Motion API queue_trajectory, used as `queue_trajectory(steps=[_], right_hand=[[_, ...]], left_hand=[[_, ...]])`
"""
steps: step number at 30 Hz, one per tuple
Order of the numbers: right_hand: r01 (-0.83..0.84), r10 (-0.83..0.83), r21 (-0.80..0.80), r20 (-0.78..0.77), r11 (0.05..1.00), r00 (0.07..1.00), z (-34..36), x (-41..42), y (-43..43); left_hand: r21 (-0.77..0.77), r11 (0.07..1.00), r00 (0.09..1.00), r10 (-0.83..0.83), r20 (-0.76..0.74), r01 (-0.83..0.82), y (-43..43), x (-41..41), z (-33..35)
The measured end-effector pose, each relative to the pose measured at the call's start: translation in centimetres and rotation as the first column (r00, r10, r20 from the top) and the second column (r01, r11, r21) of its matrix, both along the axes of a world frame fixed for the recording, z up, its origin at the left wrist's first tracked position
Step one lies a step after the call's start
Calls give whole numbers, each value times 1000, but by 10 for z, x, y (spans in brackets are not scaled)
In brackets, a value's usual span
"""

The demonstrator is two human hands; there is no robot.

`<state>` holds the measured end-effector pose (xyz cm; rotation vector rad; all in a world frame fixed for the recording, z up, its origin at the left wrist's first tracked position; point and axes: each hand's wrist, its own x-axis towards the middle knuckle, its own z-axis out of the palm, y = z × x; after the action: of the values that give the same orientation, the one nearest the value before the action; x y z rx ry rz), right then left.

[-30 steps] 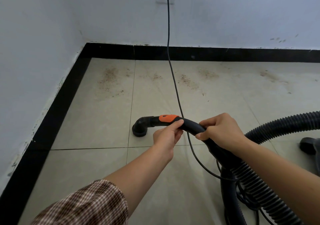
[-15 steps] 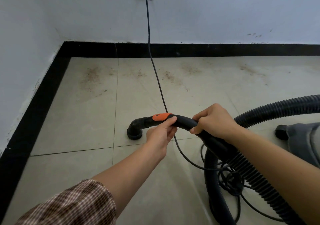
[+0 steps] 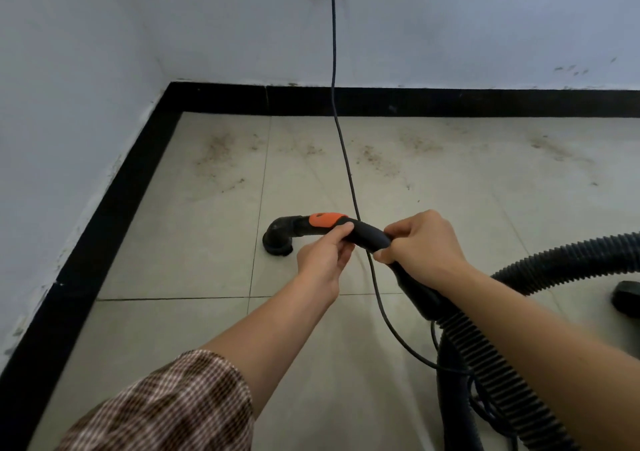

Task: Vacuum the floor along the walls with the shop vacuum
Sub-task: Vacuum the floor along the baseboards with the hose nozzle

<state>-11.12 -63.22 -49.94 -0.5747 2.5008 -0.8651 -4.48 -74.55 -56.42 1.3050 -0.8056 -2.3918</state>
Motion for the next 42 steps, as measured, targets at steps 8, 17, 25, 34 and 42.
queue_trajectory(steps=[8, 17, 25, 34, 42], right_hand=[[67, -64, -134, 31, 989, 997, -26, -11, -43], [40, -36, -142, 34, 989, 999, -27, 3, -91], [61, -61, -163, 4, 985, 998, -32, 11, -126], [150, -157, -127, -52, 980, 986, -30, -21, -141], [147, -139, -141, 61, 979, 988, -31, -23, -165]], left_hand=[[-108, 994, 997, -10, 82, 19, -35, -21, -7], [-257, 952, 949, -84, 303, 166, -84, -19, 8], [-224, 968, 956, -43, 291, 112, -117, -22, 10], [-32, 999, 998, 12, 66, -10, -132, -58, -6], [10, 995, 994, 101, 35, -101, -164, -59, -16]])
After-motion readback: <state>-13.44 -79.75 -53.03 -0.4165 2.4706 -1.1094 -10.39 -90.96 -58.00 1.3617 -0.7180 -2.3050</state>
